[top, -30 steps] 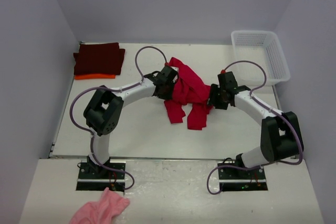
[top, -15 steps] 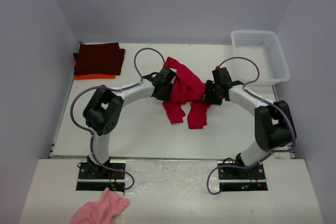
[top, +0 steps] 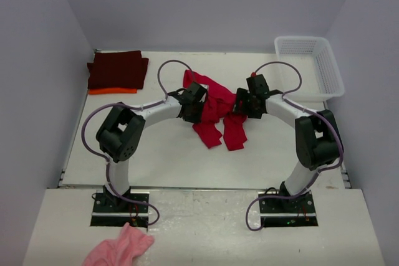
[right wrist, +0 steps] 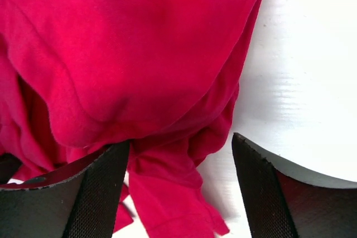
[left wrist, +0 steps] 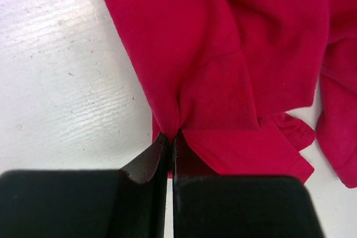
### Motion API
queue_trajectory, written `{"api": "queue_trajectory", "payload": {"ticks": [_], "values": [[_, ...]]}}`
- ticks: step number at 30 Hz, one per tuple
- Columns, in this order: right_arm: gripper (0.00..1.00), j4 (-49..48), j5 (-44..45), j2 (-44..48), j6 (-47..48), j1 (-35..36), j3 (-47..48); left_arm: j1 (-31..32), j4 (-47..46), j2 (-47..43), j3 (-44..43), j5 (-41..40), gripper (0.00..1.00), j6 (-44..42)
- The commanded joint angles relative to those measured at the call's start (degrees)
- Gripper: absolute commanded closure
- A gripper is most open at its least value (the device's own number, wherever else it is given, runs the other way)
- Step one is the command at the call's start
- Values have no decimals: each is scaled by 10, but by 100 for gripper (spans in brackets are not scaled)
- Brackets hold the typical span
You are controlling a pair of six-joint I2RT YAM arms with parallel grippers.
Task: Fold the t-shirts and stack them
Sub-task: Flatten out the tshirt
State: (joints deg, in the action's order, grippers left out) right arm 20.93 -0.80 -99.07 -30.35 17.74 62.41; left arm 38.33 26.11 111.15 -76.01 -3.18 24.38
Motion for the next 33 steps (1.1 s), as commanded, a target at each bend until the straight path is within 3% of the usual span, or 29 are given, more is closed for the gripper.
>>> {"api": "queue_trajectory", "payload": {"ticks": [1, 7, 13, 20, 22, 23, 25, 26, 33], "values": [[26, -6, 17, 26, -1, 9, 28, -3, -20, -32, 5, 11, 100, -14], [44, -13, -2, 2, -9, 12, 39, -3, -21, -31, 6, 14, 100, -12], [54, -40, -17, -43, -22, 21, 44, -3, -11, -44, -3, 13, 100, -12], [53, -43, -30, -86, -32, 35, 75, -3, -4, -47, -7, 12, 100, -16], [61, -43, -28, -97, -33, 40, 79, -4, -3, -49, -8, 12, 100, -17], [74, -42, -26, -98, -33, 40, 81, -4, -3, -49, -7, 12, 100, -17], [86, -41, -16, -99, -31, 41, 82, -5, -2, -51, -7, 12, 100, -17], [98, -32, -6, -97, -30, 43, 85, -5, -1, -52, -8, 10, 100, -17], [100, 25, 74, -18, -8, 46, 97, -8, 31, -91, -18, -47, 100, -12]]}}
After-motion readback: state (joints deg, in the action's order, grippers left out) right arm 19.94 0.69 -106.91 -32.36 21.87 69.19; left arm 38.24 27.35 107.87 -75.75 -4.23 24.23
